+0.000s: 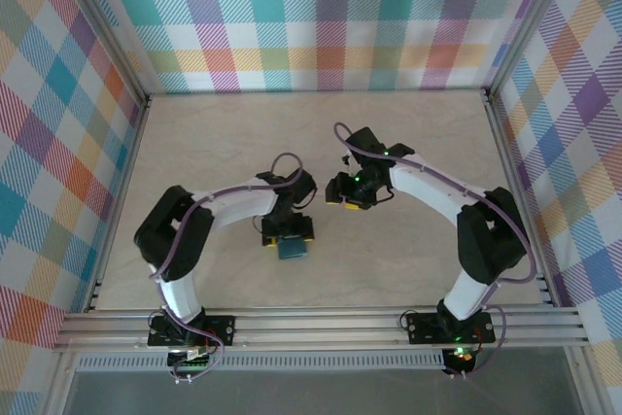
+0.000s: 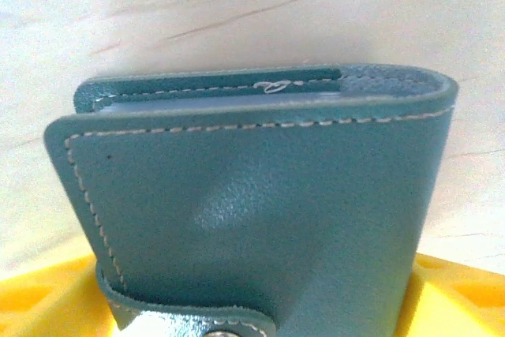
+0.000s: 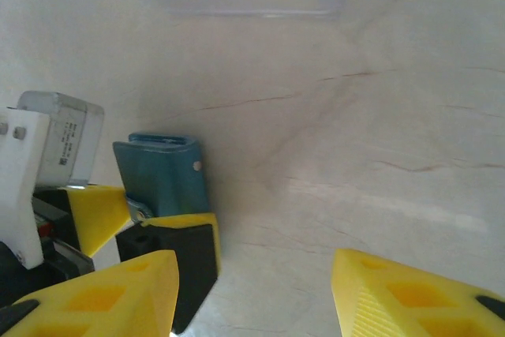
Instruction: Take the credit cards out of the card holder
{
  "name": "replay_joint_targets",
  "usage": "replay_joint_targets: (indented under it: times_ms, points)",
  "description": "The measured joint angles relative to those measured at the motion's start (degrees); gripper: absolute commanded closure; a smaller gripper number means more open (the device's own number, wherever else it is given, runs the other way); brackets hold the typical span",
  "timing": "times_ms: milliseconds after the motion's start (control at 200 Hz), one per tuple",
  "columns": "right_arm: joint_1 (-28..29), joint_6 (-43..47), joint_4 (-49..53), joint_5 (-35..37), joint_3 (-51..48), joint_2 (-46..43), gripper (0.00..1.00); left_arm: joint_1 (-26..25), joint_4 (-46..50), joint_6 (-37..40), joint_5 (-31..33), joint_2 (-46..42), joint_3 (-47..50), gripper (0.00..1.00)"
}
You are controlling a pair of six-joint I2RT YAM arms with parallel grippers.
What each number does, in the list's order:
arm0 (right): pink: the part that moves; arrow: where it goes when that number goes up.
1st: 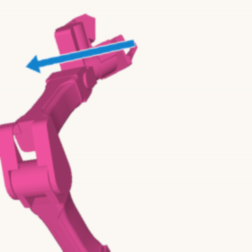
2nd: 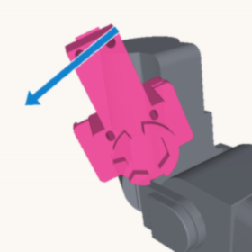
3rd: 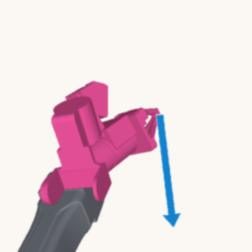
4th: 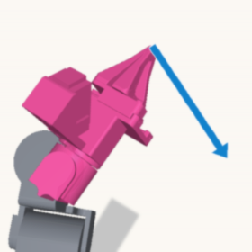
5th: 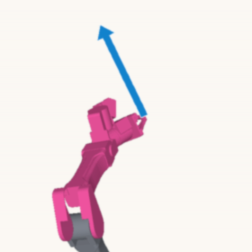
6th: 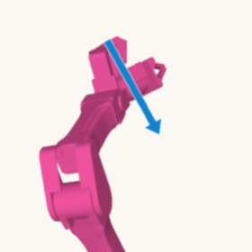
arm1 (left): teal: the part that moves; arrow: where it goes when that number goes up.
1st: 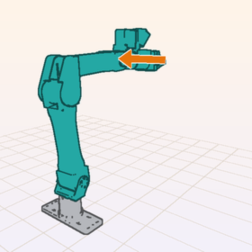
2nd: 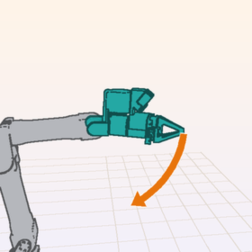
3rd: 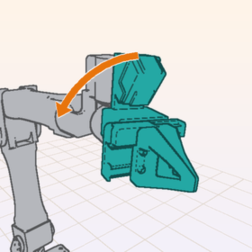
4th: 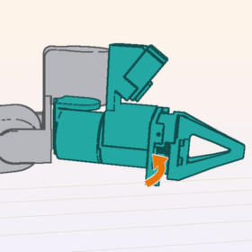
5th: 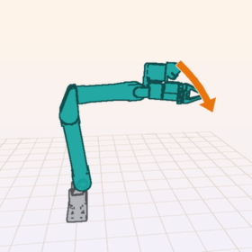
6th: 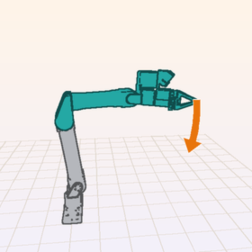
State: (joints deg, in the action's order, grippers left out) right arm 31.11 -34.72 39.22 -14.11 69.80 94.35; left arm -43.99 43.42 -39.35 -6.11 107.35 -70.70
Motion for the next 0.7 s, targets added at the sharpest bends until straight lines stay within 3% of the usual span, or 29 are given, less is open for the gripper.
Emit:
replay_joint_targets:
  times_ms: [215,420,700]
  points:
    - [-2.97,-1.73,-0.39,1.73,-4.31,-3.32,0.46,-1.42,4.94,1.42,0.74,5.01,-6.27,0.14]
    - [-2.91,-3.21,-1.4,1.36,-6.49,-3.98,0.46,-1.53,5.2,2.47,0.28,5.2,-7.15,0.08]
    - [-2.91,-3.87,-3.08,0.04,-6.6,-4.87,0.45,-1.6,4.72,3.21,0.24,4.35,-8.13,0.06]
